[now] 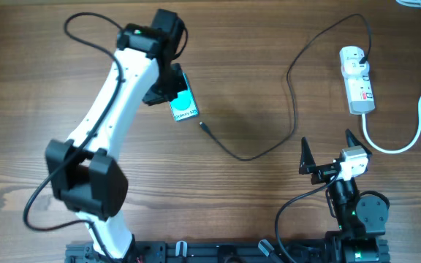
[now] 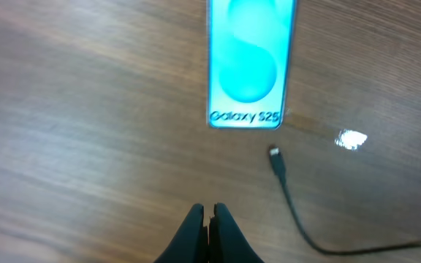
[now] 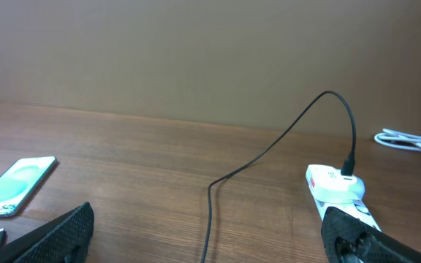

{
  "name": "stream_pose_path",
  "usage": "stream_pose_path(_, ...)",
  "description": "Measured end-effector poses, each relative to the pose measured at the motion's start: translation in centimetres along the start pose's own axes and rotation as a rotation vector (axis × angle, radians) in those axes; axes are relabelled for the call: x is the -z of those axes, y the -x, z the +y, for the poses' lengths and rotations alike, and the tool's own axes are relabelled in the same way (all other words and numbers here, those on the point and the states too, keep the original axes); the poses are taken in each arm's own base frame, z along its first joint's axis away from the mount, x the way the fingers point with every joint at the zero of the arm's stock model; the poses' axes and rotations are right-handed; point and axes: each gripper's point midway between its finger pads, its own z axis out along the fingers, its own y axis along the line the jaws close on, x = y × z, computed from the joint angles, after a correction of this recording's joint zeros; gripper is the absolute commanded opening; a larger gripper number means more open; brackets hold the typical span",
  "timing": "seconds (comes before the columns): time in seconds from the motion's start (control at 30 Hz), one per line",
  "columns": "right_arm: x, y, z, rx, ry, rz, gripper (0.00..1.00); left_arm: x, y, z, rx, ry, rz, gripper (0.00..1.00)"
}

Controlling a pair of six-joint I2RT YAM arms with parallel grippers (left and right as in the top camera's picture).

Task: Plug charger to phone and switch on socket
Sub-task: 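Move the left gripper forward over the light-blue phone, then lower the left gripper and grasp the phone's bottom edge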

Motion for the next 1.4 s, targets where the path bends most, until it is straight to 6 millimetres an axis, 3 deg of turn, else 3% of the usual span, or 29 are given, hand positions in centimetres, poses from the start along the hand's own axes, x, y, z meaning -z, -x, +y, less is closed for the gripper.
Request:
stream_pose_path(0.07, 0.0, 0.0, 0.0, 0.000, 0.000, 0.000, 1.00, -1.6, 0.5, -1.0, -0.011, 0.001, -0.002, 0.06)
stream_pose_path(0.27, 0.0, 0.0, 0.0, 0.000, 0.000, 0.000, 1.00, -4.3, 3.4, -3.4, -0.009, -0.053, -0.075, 0.17)
stream_pose_path(0.43, 0.0, 0.0, 0.0, 0.000, 0.000, 0.000, 1.00, -6.9, 4.7, -4.3, -0.008, -0.049, -0.097, 0.22)
stream_pose_path(0.5, 0.0, 0.0, 0.0, 0.000, 0.000, 0.000, 1.00, -7.3, 5.0, -4.3, -0.008, -0.044, -0.106, 0.34)
stream_pose_path(0.53, 0.0, 0.0, 0.0, 0.000, 0.000, 0.000, 1.00, -7.3, 5.1, -4.4, -0.008, -0.045, -0.109, 0.51)
stream_pose_path(0.6, 0.0, 0.0, 0.0, 0.000, 0.000, 0.000, 1.00, -7.3, 5.5, -4.5, -0.013, -0.047, -0.128, 0.64)
stream_pose_path(0.67, 0.0, 0.0, 0.0, 0.000, 0.000, 0.000, 1.00, -7.3, 5.7, -4.6, -0.014, -0.050, -0.137, 0.86)
stream_pose_path(0.7, 0.0, 0.0, 0.0, 0.000, 0.000, 0.000, 1.00, -7.3, 5.8, -4.5, -0.018, -0.048, -0.139, 0.91)
stream_pose_path(0.97, 0.0, 0.0, 0.0, 0.000, 0.000, 0.000, 1.00, -7.5, 5.7, -4.5, -0.072, -0.039, -0.137, 1.00)
stream_pose_path(1.17, 0.0, 0.0, 0.0, 0.000, 0.000, 0.000, 1.00, -11.9, 4.7, -4.0, -0.092, 0.021, -0.052, 1.00)
stream_pose_path(1.4, 0.0, 0.0, 0.0, 0.000, 0.000, 0.000, 1.00, -13.9, 4.2, -3.7, -0.094, 0.047, -0.014, 1.00)
